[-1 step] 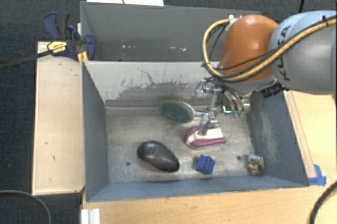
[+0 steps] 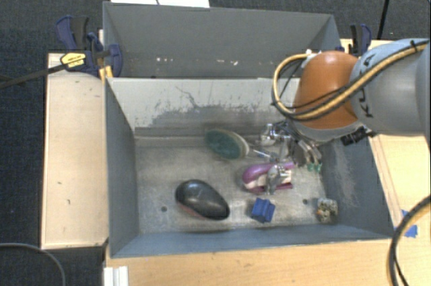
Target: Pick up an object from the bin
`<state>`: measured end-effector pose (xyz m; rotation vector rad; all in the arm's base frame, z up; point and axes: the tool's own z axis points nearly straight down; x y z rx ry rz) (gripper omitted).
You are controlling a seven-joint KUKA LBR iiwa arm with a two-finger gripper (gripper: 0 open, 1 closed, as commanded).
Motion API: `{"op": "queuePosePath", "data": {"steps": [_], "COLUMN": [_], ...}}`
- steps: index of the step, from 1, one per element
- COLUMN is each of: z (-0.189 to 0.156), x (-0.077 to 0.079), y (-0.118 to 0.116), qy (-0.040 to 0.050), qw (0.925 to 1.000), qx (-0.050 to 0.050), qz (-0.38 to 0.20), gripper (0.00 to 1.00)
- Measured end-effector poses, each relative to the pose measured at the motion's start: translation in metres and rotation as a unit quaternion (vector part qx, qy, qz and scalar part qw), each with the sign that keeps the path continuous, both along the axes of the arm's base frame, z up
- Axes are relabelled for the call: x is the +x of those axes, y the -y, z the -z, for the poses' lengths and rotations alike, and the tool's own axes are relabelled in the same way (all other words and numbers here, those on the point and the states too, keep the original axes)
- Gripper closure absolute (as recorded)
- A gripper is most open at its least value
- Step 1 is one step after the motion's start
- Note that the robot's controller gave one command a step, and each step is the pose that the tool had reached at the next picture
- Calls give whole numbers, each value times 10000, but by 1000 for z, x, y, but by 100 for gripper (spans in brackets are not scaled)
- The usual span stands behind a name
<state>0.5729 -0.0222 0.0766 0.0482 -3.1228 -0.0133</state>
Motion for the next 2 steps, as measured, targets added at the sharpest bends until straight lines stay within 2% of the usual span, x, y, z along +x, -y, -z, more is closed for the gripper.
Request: {"op": "queuePosePath", "data": {"steps": [1,2], "z": [-2,-135], "x": [3,-1], "y": [1,32], "qy": [78,140], "qw": [10000,9980], "qx": [-26,-46], "qz": [-11,-613], "gripper": [100,100]}}
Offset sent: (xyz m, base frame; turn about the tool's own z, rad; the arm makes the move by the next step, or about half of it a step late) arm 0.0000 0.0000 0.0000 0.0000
